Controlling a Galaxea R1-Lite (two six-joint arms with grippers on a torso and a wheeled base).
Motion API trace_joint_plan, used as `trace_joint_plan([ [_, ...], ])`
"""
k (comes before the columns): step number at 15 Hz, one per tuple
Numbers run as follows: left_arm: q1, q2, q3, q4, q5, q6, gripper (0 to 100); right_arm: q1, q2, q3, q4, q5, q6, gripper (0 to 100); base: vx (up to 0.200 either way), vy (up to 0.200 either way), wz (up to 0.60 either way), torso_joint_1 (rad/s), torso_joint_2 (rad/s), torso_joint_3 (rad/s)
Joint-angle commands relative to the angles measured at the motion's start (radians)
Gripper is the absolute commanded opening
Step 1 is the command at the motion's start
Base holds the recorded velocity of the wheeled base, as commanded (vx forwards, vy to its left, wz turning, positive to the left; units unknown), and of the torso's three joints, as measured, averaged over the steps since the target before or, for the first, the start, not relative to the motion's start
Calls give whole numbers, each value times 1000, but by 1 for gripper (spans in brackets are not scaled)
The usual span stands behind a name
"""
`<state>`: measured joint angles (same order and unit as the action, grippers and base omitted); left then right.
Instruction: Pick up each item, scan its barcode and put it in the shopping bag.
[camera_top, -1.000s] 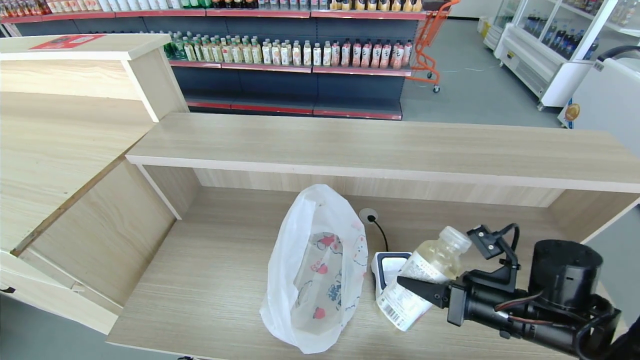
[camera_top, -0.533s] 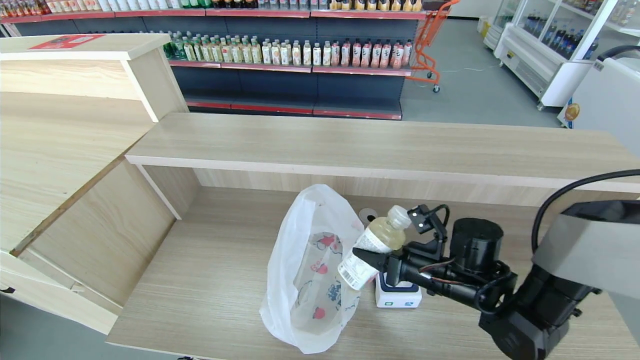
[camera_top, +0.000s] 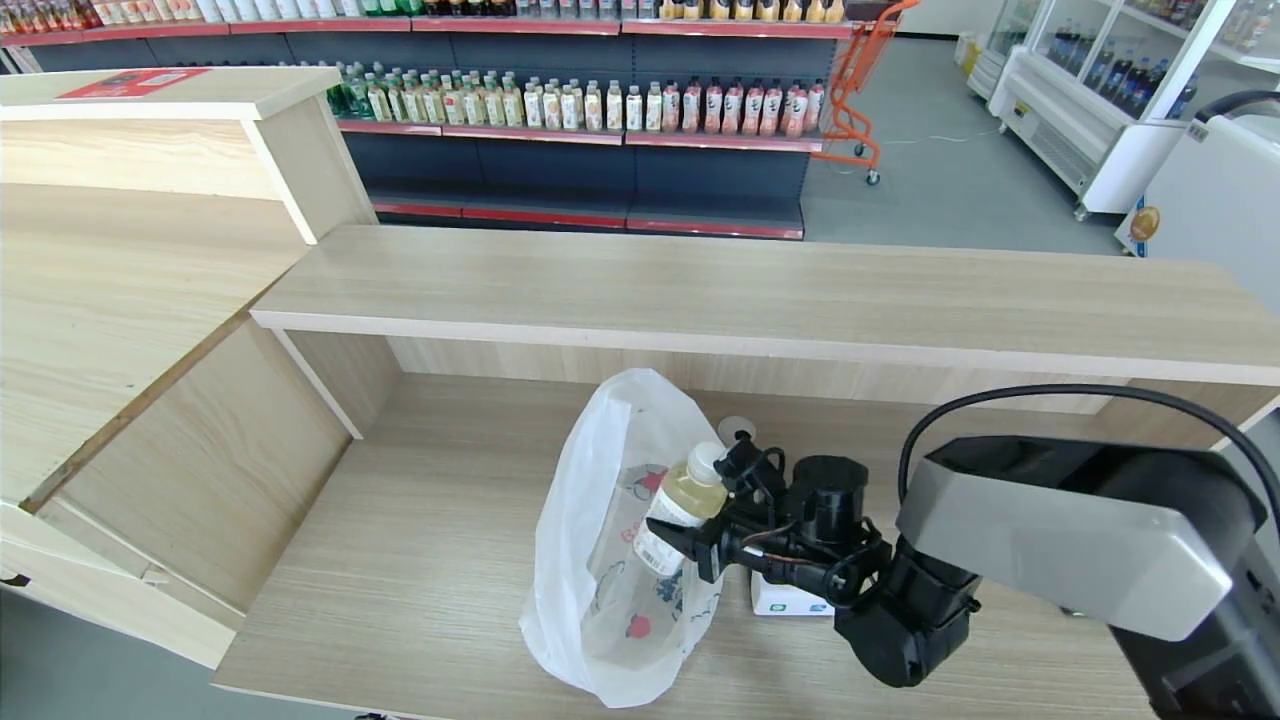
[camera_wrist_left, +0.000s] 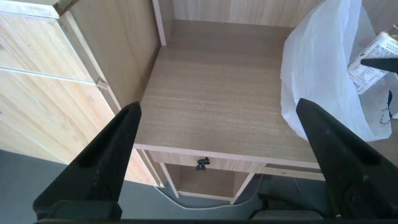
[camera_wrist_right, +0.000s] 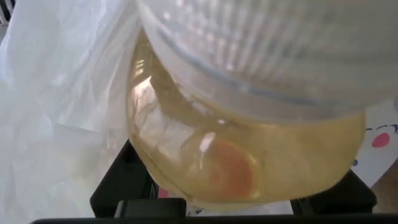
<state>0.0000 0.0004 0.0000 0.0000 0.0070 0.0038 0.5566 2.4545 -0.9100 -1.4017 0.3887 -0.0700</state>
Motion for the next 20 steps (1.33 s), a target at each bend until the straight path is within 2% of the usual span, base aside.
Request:
trace_joint_plan([
  [1, 0, 0, 0, 0, 1, -1, 100, 3, 80, -67, 12, -1, -37, 0, 0, 0, 0, 0, 0, 0],
  [5, 0, 1, 0, 0, 1, 1, 100, 17, 135, -187, 29, -18, -86, 0, 0, 0, 0, 0, 0, 0],
  [7, 0, 1, 0, 0, 1, 1, 100, 26, 132, -187, 38, -22, -111, 0, 0, 0, 0, 0, 0, 0],
  [8, 0, 1, 0, 0, 1, -1, 100, 26, 126, -187, 40, -21, -103, 100, 0, 0, 0, 0, 0, 0],
  [10, 0, 1, 0, 0, 1, -1, 100, 28, 98, -168, 40, -19, -47, 100, 0, 0, 0, 0, 0, 0],
  [17, 0, 1, 0, 0, 1, -1, 100, -1, -130, 69, 40, -33, 332, 100, 0, 0, 0, 0, 0, 0],
  [18, 0, 0, 0, 0, 1, -1, 100, -3, -215, 122, 56, -34, 449, 100, 0, 0, 0, 0, 0, 0],
  [20, 0, 0, 0, 0, 1, 1, 100, -6, -318, 197, 66, -34, 523, 100, 0, 0, 0, 0, 0, 0],
])
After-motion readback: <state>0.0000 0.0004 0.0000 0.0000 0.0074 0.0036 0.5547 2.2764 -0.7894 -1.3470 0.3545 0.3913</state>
